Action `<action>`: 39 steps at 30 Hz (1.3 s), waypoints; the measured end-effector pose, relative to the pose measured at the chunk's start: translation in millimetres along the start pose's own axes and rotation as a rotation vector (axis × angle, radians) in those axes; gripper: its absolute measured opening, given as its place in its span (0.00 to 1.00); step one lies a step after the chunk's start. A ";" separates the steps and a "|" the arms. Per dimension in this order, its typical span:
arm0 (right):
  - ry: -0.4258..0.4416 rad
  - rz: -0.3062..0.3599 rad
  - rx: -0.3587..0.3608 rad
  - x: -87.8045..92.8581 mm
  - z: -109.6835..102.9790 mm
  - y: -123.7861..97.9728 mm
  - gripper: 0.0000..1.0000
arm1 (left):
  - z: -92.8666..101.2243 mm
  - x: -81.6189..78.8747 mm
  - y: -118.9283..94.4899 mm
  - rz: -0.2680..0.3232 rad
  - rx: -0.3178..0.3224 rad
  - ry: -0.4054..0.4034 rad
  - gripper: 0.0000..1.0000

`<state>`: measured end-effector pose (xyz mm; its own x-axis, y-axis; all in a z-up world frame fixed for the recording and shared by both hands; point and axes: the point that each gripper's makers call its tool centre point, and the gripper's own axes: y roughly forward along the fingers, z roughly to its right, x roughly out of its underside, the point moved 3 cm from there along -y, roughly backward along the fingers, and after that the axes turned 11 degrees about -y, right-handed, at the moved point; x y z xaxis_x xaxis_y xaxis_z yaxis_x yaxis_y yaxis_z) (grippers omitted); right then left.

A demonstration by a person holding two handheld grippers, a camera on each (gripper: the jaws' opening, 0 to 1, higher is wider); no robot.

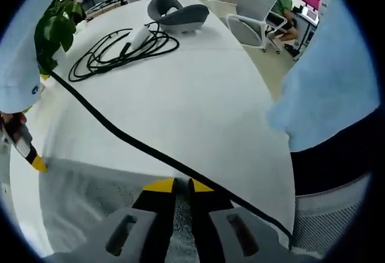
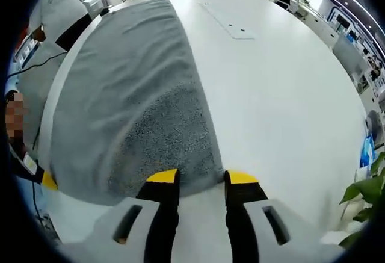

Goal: Fold the towel on the table until its edges align and the towel forms a compact rectangular stack.

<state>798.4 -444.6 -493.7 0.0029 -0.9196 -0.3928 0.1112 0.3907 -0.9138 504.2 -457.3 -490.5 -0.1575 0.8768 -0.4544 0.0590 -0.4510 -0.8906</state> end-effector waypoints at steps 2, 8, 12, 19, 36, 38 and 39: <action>0.010 0.001 -0.021 0.0 -4.9 -0.3 0.17 | -0.2 -0.1 0.1 -0.002 -0.002 0.001 0.08; -0.006 -0.007 -0.038 -0.2 -10.0 -0.4 0.05 | 0.0 -0.1 0.3 0.001 -0.006 -0.012 0.08; 0.014 -0.012 -0.038 0.1 -11.4 -0.5 0.04 | -0.5 0.3 0.0 0.008 -0.010 -0.015 0.07; 0.018 -0.024 -0.036 -0.5 -11.9 -2.1 0.03 | -2.5 -0.3 -4.1 0.027 -0.010 -0.018 0.02; 0.025 -0.025 -0.021 -7.4 -6.3 -12.7 0.03 | -5.4 -5.6 -19.4 0.082 -0.030 -0.038 0.00; 0.027 -0.026 -0.017 -9.5 -6.8 -17.5 0.03 | -5.7 -6.6 -23.1 0.089 -0.036 -0.042 0.00; 0.026 -0.026 -0.015 -9.6 -6.0 -17.7 0.03 | -5.8 -6.8 -24.7 0.092 -0.037 -0.044 0.00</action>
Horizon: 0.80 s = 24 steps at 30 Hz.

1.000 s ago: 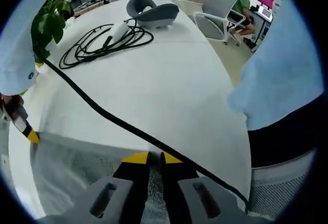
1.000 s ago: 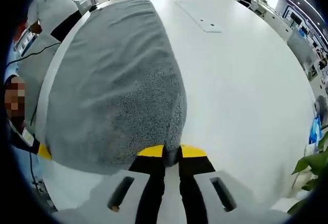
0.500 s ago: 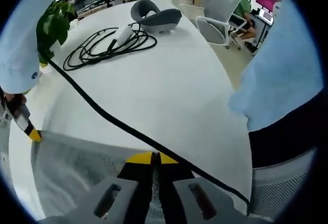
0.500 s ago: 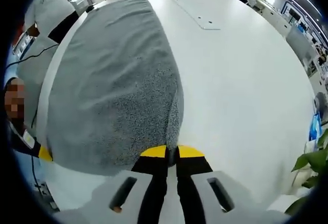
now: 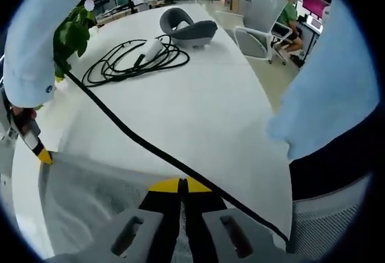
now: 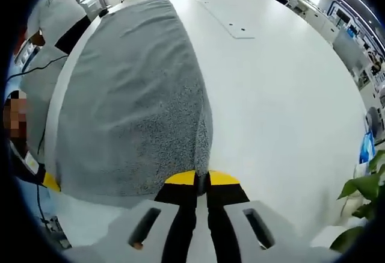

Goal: Fold the towel on the table until its edges align and the towel forms a compact rectangular stack.

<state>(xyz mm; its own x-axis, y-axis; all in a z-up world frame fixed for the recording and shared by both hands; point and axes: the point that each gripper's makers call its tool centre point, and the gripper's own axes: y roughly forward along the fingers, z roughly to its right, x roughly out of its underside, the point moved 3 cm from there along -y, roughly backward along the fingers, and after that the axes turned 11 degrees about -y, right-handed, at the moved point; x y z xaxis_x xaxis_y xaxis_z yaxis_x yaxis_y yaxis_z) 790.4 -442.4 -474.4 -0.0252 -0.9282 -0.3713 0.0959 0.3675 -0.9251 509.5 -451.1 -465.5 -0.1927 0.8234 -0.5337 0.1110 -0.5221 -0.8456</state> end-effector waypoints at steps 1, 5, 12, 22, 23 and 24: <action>-0.001 0.000 0.002 -0.8 1.0 -1.5 0.03 | -0.5 -1.0 -3.6 0.005 -0.004 -0.004 0.00; -0.010 0.002 0.015 -7.2 0.6 -14.7 0.03 | -1.3 -3.8 -11.9 0.011 -0.018 0.000 0.00; -0.024 -0.001 0.038 -18.8 -1.0 -29.6 0.03 | -3.3 -5.5 -29.6 0.022 -0.046 -0.003 0.00; -0.043 -0.015 0.061 -26.5 0.3 -47.5 0.03 | 0.8 -12.5 -53.8 0.055 -0.066 -0.014 0.00; -0.045 -0.017 0.064 -26.7 1.6 -48.6 0.03 | 1.5 -13.9 -55.3 0.059 -0.069 -0.015 0.00; -0.050 -0.021 0.067 -27.8 1.9 -52.2 0.03 | 2.4 -16.0 -57.3 0.064 -0.072 -0.014 0.00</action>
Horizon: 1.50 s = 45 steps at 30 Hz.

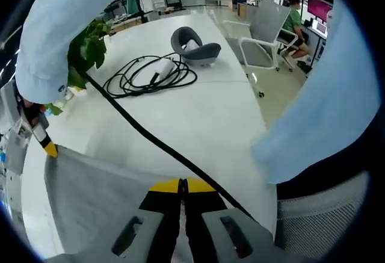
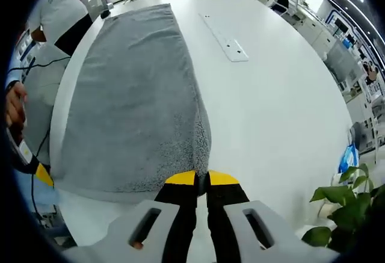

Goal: Fold the towel on the table until its edges align and the towel forms a compact rectangular stack.

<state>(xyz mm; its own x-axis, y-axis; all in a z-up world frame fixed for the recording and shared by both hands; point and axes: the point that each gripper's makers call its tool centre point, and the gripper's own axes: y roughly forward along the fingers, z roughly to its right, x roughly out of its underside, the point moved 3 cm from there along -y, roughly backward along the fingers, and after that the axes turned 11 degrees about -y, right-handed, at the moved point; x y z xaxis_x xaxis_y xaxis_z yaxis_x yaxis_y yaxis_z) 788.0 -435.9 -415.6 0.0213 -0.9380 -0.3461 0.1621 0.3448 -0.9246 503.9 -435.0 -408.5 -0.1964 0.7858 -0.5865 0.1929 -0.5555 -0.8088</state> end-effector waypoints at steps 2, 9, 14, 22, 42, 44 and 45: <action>-0.004 -0.004 0.004 -1.3 -1.2 -6.5 0.03 | 0.2 -3.2 -1.7 0.007 -0.004 0.001 0.00; 0.008 -0.014 0.024 7.7 0.4 -19.8 0.03 | 6.4 -12.6 -6.1 0.026 -0.007 0.008 0.00; 0.020 -0.025 0.036 16.4 -1.9 -31.5 0.03 | 9.5 -20.2 -6.0 0.029 -0.009 0.030 0.00; 0.027 -0.032 0.059 22.7 -6.9 -44.9 0.03 | 12.2 -26.5 -8.0 0.037 -0.014 0.051 0.00; -0.019 -0.037 0.108 -14.9 -0.5 -77.9 0.03 | -0.2 -37.5 -65.7 0.119 -0.097 0.032 0.00; -0.022 -0.040 0.113 -19.4 -1.1 -81.5 0.03 | -3.0 -37.9 -71.1 0.134 -0.106 0.028 0.00; -0.024 -0.041 0.116 -21.0 -1.2 -82.9 0.03 | -3.8 -37.7 -74.3 0.140 -0.109 0.023 0.00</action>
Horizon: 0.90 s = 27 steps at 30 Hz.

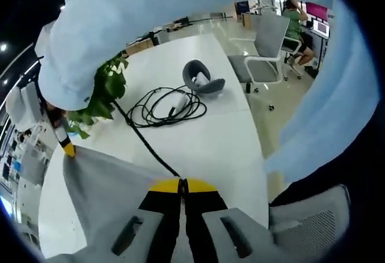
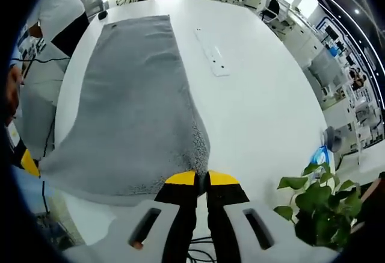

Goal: Fold the towel on the table until its edges align and the towel forms a compact rectangular stack.

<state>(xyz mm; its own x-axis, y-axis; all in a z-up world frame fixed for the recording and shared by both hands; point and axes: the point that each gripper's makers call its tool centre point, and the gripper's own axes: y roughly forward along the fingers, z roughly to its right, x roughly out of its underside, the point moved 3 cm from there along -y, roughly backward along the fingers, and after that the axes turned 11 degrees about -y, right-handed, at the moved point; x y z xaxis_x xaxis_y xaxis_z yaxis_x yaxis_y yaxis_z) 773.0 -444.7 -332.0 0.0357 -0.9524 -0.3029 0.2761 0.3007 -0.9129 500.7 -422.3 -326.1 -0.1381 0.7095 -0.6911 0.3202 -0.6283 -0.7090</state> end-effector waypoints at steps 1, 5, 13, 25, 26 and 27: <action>-0.002 0.001 0.002 -1.4 0.4 -1.1 0.03 | -2.4 0.0 -7.0 0.011 -0.012 -0.002 0.00; -0.004 -0.005 0.008 -7.2 0.7 -3.3 0.03 | -7.4 -0.2 -26.2 0.031 -0.032 -0.014 0.00; -0.011 -0.015 0.010 -24.7 2.8 -8.1 0.03 | -10.9 0.8 -49.1 0.045 -0.059 -0.006 0.00; -0.047 -0.027 0.019 -55.6 2.4 -8.8 0.03 | -15.8 15.9 -70.3 0.059 -0.074 -0.016 0.00; -0.051 -0.028 0.020 -59.7 1.8 -8.6 0.03 | -16.4 18.1 -72.5 0.058 -0.076 -0.016 0.00; -0.054 -0.028 0.020 -63.4 2.3 -8.1 0.03 | -16.9 20.3 -74.7 0.056 -0.078 -0.017 0.00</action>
<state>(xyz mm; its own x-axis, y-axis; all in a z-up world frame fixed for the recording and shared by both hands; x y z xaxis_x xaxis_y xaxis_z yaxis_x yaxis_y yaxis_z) 770.7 -387.0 -304.7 0.0799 -0.9618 -0.2619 0.2967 0.2738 -0.9149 489.8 -355.6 -284.8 -0.1335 0.6679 -0.7321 0.3994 -0.6398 -0.6566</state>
